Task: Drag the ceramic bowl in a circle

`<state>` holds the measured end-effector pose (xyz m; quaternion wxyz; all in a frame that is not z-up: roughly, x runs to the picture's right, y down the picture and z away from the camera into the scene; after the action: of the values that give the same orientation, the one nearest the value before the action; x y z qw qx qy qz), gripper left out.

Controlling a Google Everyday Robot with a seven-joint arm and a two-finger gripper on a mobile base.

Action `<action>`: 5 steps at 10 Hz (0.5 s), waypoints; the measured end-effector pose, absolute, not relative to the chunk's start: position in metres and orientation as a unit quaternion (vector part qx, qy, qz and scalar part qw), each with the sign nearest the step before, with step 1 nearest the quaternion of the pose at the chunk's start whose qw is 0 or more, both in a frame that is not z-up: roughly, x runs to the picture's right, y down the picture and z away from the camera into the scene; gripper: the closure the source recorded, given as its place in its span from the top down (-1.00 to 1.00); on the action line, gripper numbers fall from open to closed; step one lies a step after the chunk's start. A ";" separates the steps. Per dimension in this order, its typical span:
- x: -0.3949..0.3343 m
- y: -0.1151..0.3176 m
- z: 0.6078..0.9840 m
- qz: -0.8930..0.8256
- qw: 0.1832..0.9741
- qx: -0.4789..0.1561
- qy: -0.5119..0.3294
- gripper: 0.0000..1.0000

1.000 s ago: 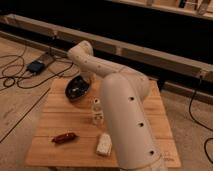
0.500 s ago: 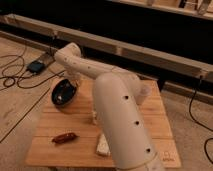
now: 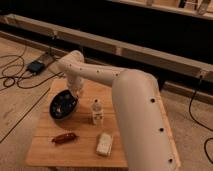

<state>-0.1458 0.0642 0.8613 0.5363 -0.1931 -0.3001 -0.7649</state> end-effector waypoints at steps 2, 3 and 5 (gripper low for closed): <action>-0.104 0.080 0.864 -0.758 0.539 -0.229 -0.288 -1.00; -0.087 0.081 0.867 -0.754 0.544 -0.242 -0.277 -1.00; -0.054 0.072 0.881 -0.738 0.567 -0.264 -0.254 -1.00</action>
<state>-0.0543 0.0715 0.8809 0.5673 -0.2643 -0.2536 -0.7376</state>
